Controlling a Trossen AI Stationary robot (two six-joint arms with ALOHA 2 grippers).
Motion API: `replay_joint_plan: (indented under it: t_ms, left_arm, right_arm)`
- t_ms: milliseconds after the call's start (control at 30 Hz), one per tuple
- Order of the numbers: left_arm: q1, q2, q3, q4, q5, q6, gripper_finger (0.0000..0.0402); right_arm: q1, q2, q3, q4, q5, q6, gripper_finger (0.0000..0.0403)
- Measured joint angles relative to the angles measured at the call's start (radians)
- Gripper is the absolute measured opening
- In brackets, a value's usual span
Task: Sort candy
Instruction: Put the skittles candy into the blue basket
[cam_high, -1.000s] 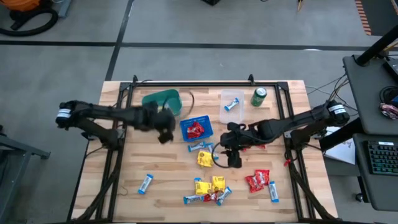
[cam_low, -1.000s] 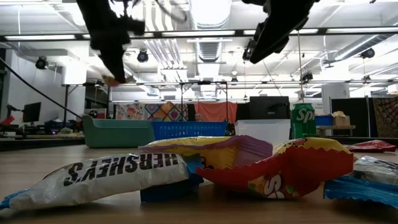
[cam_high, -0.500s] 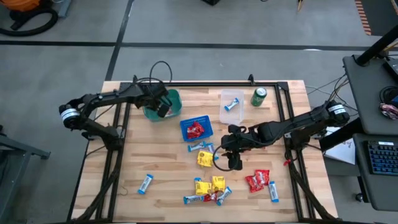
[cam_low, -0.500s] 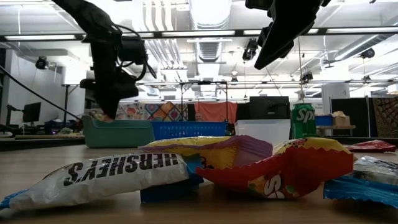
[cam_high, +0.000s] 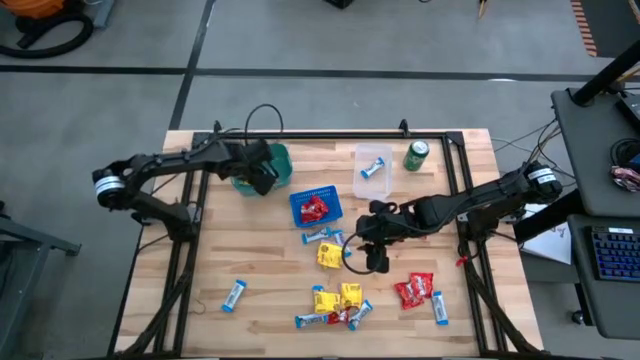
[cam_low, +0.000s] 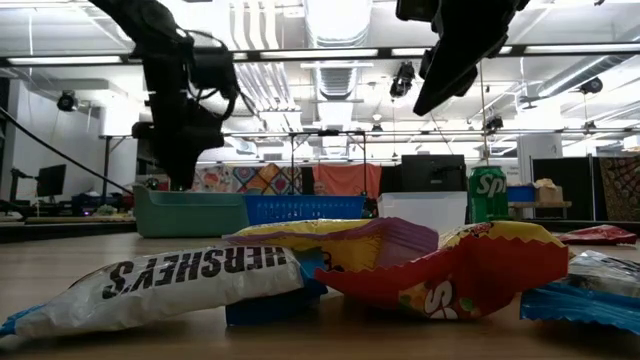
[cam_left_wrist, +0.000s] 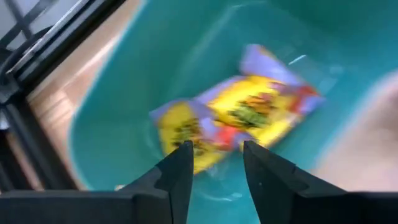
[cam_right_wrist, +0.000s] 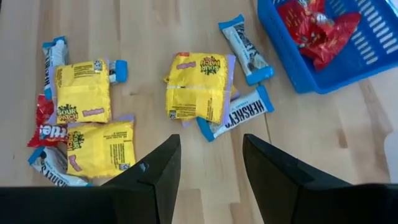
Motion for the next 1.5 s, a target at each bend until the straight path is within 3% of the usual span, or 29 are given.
replay_joint_plan:
  t_ms: [200, 333, 600, 733, 867, 1033, 1500]
  left_arm:
    - [-0.228, -0.090, 0.020, -0.044, -0.001, -0.066, 0.0127]
    - [-0.399, -0.169, 0.028, 0.017, -0.006, -0.077, 0.0127]
    - [-0.747, -0.230, -0.053, 0.352, -0.008, 0.083, 0.0127]
    - [-0.861, -0.220, -0.120, 0.573, -0.007, 0.178, 0.0127]
    - [-0.899, -0.207, -0.143, 0.657, -0.021, 0.191, 0.0127]
    - [-0.901, -0.202, -0.140, 0.651, -0.096, 0.148, 0.0127]
    - [-0.901, -0.202, -0.140, 0.674, -0.155, 0.107, 0.0127]
  right_arm:
    - [0.000, 0.000, 0.000, -0.098, -0.002, 0.095, 0.0164]
    - [-0.002, 0.000, 0.000, -0.175, -0.001, 0.179, 0.0164]
    - [-0.011, 0.000, -0.020, -0.232, 0.000, 0.416, 0.0164]
    - [-0.013, 0.003, -0.029, -0.304, 0.054, 0.520, 0.0164]
    - [-0.030, 0.030, -0.037, -0.390, 0.129, 0.593, 0.0164]
    - [-0.072, 0.083, -0.062, -0.375, 0.129, 0.582, 0.0164]
    - [-0.107, 0.269, -0.081, -0.308, 0.096, 0.500, 0.0164]
